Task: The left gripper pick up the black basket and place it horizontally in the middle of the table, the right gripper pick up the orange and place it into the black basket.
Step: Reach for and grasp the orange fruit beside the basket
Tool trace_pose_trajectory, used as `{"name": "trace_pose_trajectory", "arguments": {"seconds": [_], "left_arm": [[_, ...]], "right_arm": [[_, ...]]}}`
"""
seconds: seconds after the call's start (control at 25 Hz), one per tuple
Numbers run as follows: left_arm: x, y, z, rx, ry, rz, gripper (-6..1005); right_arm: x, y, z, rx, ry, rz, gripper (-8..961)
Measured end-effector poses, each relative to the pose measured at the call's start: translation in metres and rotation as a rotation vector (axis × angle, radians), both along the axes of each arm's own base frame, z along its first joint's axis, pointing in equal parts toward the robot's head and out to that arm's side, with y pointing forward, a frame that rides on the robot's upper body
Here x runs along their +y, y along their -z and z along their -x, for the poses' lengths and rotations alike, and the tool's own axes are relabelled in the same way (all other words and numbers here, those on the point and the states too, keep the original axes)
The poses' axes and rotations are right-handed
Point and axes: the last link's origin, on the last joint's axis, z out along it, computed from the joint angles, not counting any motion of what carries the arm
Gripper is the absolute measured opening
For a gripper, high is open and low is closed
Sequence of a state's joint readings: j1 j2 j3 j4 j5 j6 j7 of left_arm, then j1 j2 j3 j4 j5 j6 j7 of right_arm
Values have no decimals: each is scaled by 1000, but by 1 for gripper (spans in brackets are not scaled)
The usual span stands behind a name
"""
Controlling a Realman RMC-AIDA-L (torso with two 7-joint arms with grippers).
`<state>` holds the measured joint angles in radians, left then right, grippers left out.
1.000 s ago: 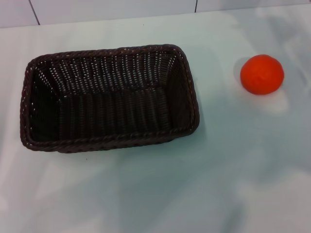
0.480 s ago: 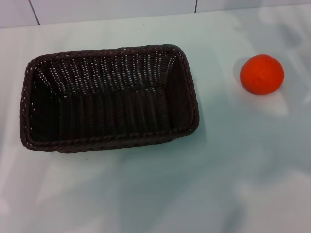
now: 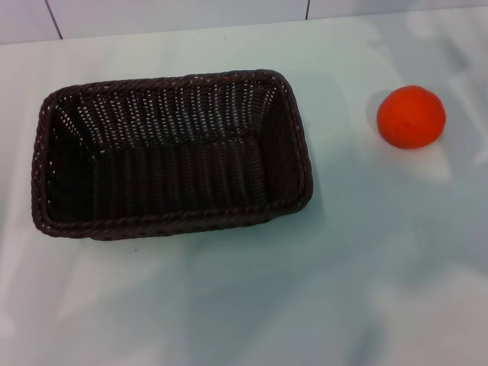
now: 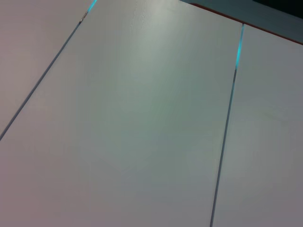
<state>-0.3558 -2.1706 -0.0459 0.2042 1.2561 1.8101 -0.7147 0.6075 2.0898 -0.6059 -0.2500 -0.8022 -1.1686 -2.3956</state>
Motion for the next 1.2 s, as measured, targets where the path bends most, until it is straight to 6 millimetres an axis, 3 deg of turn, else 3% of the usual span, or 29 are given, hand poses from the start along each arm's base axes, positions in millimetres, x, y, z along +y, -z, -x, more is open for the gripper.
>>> {"name": "trace_pose_trajectory", "arguments": {"seconds": [0.44, 1.2], "left_arm": [[2, -1, -1, -20, -1, -18, 829], [5, 1, -3, -31, 7, -15, 830]], "right_arm": [[-13, -14, -14, 26, 41, -136, 868], [-13, -16, -16, 46, 57, -153, 868]]}}
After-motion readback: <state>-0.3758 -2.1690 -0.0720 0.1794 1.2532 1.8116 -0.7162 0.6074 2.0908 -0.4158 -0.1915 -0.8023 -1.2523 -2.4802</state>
